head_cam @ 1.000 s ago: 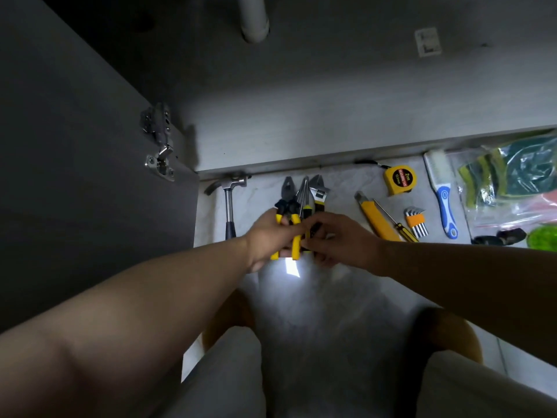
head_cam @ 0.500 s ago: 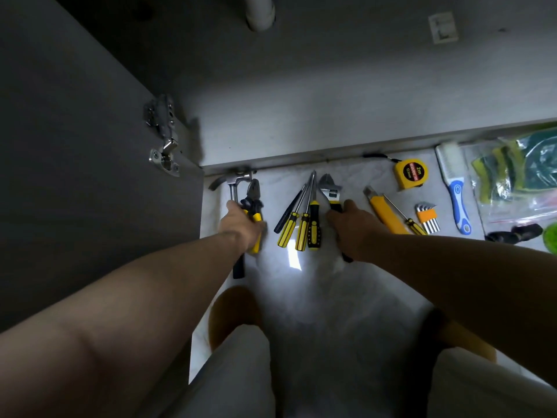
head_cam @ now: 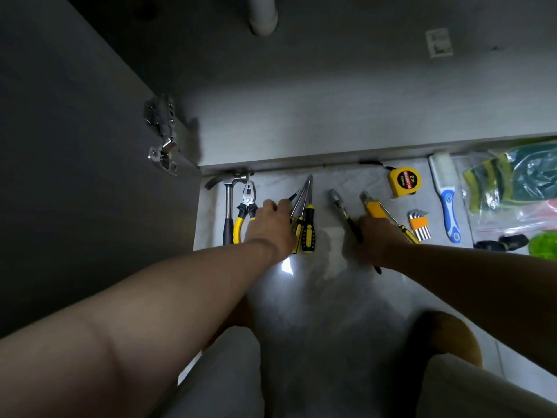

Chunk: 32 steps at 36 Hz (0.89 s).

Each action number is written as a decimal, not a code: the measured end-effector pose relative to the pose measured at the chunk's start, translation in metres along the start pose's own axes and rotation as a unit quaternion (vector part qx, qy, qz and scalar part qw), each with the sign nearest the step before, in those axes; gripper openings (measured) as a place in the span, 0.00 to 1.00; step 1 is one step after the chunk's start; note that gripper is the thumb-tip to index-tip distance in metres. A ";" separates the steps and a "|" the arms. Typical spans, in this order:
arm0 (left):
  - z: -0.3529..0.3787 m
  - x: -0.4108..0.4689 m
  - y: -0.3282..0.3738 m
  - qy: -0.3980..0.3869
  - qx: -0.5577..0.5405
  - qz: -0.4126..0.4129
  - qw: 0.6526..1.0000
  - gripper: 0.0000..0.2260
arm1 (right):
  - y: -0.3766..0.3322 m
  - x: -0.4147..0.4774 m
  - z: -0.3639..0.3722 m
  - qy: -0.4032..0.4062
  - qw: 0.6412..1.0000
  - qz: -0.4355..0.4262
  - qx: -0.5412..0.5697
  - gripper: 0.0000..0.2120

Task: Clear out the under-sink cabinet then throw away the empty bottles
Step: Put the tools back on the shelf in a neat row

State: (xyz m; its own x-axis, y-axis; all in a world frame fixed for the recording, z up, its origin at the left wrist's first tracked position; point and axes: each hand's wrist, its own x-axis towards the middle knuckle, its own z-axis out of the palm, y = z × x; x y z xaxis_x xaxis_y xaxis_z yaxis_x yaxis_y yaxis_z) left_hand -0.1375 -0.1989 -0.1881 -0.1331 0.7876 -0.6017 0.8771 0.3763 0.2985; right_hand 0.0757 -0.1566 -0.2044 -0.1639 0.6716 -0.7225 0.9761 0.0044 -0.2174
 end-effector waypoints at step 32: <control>0.006 -0.003 0.015 -0.120 -0.475 -0.096 0.867 0.06 | -0.057 -0.015 -0.004 -0.178 0.910 -0.067 0.369 0.04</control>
State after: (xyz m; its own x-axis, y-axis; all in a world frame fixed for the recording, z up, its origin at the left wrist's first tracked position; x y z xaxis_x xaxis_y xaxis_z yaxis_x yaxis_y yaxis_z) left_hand -0.1214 -0.1986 -0.1860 -0.0353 0.5854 -0.8100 0.0594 0.8103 0.5830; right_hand 0.0232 -0.1641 -0.1788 -0.4383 0.4181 -0.7957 0.6036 -0.5191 -0.6052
